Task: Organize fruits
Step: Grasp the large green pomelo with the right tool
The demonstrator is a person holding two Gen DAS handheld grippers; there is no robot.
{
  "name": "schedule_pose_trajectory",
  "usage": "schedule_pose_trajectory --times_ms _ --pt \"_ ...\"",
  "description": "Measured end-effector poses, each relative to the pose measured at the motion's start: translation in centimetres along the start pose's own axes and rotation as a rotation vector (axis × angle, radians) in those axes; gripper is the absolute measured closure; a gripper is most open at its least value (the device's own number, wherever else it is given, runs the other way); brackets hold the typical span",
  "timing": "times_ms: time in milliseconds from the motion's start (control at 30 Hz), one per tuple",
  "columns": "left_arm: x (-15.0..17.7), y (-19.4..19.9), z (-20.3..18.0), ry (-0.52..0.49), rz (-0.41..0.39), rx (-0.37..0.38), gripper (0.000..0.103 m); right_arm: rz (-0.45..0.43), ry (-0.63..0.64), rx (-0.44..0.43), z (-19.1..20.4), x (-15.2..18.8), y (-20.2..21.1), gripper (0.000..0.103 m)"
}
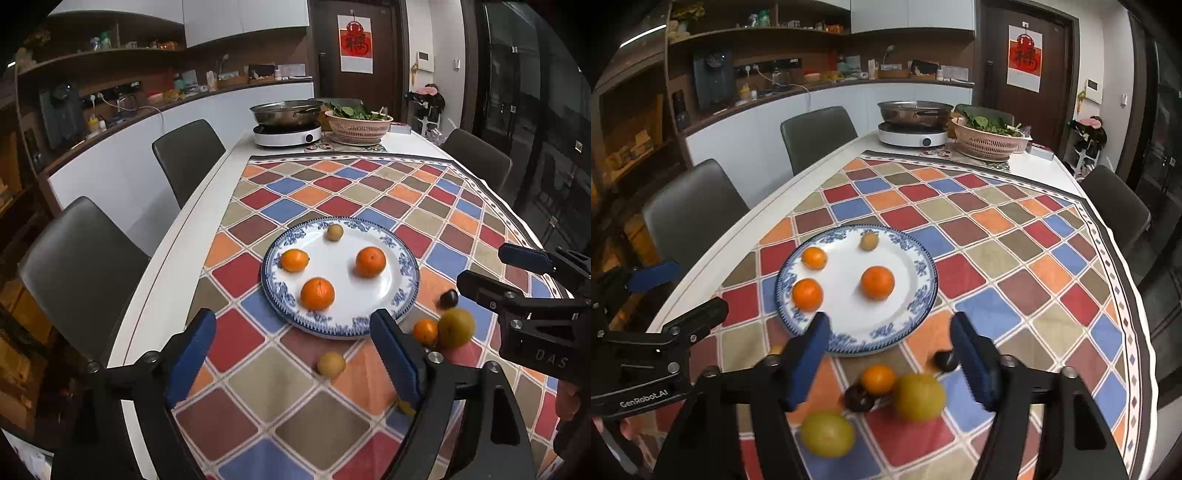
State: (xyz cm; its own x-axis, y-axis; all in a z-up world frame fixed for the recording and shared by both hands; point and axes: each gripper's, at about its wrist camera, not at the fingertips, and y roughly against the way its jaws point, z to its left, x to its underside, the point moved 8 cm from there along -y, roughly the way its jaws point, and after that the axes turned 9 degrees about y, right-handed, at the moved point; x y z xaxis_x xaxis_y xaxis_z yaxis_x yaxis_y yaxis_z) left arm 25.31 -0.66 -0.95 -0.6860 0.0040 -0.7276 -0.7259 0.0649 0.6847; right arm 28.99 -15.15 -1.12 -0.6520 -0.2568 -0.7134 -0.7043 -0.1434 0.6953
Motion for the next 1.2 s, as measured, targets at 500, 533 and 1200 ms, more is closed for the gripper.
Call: schedule_pose_trajectory --times_ms 500,533,1200 --pt "5.1 1.6 1.1 -0.093 0.024 0.025 0.015 0.052 0.0 -0.029 4.0 5.3 1.5 0.032" --pt "5.2 1.6 1.1 -0.098 0.024 0.028 0.015 0.061 -0.009 -0.034 4.2 5.7 1.4 0.032" --pt "9.4 -1.6 2.3 -0.128 0.139 0.049 0.015 0.194 0.014 -0.036 6.2 9.7 -3.3 0.032"
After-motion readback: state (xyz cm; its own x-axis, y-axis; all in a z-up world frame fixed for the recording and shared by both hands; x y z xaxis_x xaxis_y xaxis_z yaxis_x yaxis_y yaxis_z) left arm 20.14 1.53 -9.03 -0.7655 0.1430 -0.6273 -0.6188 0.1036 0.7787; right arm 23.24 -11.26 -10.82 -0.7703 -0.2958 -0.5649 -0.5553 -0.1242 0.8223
